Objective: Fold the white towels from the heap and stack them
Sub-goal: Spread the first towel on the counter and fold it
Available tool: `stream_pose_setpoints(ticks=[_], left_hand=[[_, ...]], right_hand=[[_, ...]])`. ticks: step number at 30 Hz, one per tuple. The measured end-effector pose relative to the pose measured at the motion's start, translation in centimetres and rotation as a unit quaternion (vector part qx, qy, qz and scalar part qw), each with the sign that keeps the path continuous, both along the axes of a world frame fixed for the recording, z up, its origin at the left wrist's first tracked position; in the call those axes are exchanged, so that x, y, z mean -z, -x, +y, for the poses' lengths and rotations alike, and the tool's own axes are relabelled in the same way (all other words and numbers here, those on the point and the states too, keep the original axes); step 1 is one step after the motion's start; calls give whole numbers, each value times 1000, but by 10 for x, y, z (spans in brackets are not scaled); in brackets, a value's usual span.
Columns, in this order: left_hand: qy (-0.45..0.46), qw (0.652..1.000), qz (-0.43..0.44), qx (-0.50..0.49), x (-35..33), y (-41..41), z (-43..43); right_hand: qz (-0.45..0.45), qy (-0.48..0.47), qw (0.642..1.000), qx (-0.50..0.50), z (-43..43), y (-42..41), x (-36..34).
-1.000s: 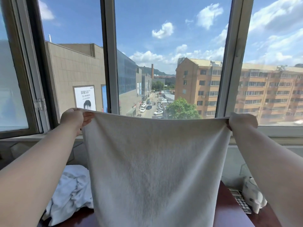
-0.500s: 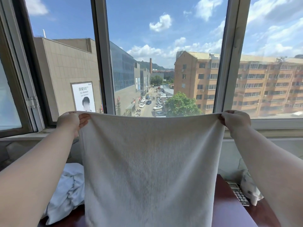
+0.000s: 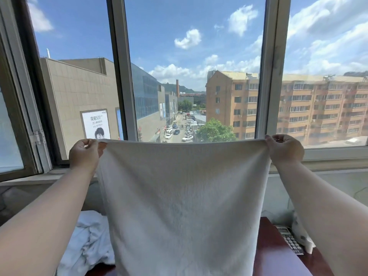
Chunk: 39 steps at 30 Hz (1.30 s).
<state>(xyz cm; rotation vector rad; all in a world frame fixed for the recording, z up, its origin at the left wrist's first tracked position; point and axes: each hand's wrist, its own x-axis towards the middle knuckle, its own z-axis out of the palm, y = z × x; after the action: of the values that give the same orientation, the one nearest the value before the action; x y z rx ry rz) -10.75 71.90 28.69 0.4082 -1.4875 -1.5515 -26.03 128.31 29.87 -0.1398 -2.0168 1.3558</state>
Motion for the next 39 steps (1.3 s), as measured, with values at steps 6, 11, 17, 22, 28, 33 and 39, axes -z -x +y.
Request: stream_pose_setpoints(ticks=[6,11,17,22,28,33,39], left_hand=[[-57,998,17,28,-4,-19,22],[-67,996,10,52,9,-31,17],[-84,995,19,49,20,-72,27],[-79,996,44,26,20,-120,53],[-77,997,25,-8,34,-160,87],[-83,996,0,-25,50,-178,101],[-111,992,-64,-3,72,-178,89]], right_hand=[[-40,-60,997,18,-1,-22,17],[-58,-122,988,77,3,-48,37],[-64,-168,979,96,8,-86,40],[-62,-133,986,79,26,-119,35],[-51,-110,991,50,63,-162,44],[-75,-109,991,32,81,-169,56],[-100,-92,990,23,70,-160,72]])
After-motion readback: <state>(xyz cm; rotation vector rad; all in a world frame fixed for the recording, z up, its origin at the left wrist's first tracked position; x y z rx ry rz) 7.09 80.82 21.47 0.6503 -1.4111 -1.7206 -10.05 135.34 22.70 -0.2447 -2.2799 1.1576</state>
